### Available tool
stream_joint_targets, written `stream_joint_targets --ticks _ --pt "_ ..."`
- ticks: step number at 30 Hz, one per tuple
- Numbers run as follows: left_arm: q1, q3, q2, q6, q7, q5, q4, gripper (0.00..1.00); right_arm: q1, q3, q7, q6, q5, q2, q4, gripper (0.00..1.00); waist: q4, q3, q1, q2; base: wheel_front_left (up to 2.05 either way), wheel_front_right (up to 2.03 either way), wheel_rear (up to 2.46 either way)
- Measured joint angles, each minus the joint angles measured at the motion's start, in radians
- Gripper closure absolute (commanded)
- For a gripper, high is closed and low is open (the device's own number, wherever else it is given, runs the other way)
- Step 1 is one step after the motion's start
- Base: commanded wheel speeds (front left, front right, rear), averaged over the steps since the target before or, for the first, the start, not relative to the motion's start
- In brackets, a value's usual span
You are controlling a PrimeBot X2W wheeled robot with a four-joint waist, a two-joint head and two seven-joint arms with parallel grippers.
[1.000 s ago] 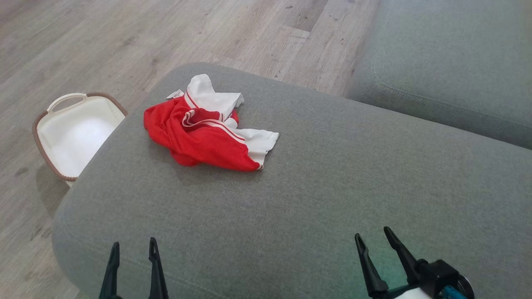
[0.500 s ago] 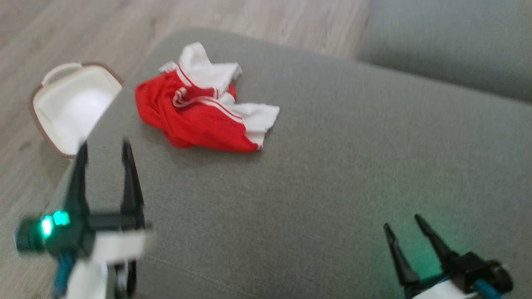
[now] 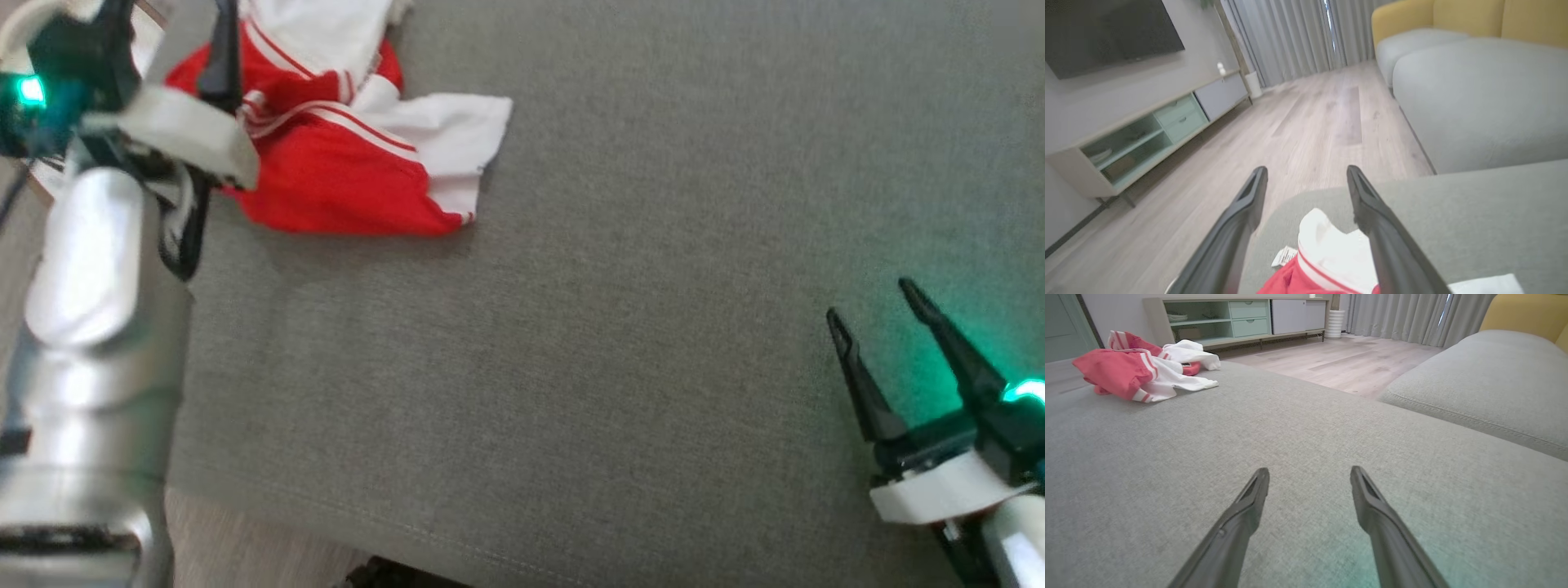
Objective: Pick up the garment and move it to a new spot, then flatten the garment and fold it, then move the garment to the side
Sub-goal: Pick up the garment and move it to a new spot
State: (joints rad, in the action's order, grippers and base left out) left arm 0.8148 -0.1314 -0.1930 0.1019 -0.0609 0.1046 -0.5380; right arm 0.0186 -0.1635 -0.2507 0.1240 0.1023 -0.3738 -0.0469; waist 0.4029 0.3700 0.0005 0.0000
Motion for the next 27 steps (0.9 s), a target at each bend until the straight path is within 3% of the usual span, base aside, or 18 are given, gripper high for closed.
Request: stream_joint_targets --ticks 6,12,13,14,15,21,27 --pt "0.143 -0.01 -0.012 0.019 0.096 0.043 -0.32 0.0 -0.028 0.002 0.015 0.0 0.0 -0.033 0.096 0.0 -0.035 0.095 -0.0002 0.0 0.0 0.0 0.0" --pt "0.177 -0.051 0.006 0.03 0.16 0.154 -0.514 0.0 -0.025 0.038 0.049 0.0 -0.001 -0.06 0.164 0.0 -0.059 0.154 -0.0004 0.0 0.0 0.0 0.0" --pt "0.18 -0.069 0.006 0.03 0.159 0.171 -0.527 0.06 -0.025 0.043 0.05 0.0 -0.001 -0.061 0.169 0.0 -0.06 0.159 -0.0004 0.0 0.0 0.0 0.0" --pt "0.181 -0.082 0.006 0.03 0.154 0.186 -0.534 0.91 -0.024 0.045 0.051 0.0 -0.002 -0.061 0.174 0.0 -0.06 0.161 -0.0004 0.0 0.0 0.0 0.0" --pt "0.182 -0.099 0.006 0.03 0.145 0.2 -0.537 1.0 -0.023 0.048 0.055 0.0 -0.005 -0.061 0.178 0.0 -0.059 0.163 -0.0004 0.0 0.0 0.0 0.0" --pt "0.182 -0.196 -0.009 0.03 0.017 0.282 -0.519 1.0 -0.023 0.043 0.055 0.0 -0.007 -0.057 0.175 0.0 -0.057 0.143 -0.0004 0.0 0.0 0.0 0.0" --pt "0.211 -0.302 -0.091 0.03 -0.082 0.32 -0.46 1.0 -0.032 0.001 0.023 0.0 -0.007 0.002 0.11 0.0 -0.077 0.068 -0.0005 0.0 0.0 0.0 0.0"
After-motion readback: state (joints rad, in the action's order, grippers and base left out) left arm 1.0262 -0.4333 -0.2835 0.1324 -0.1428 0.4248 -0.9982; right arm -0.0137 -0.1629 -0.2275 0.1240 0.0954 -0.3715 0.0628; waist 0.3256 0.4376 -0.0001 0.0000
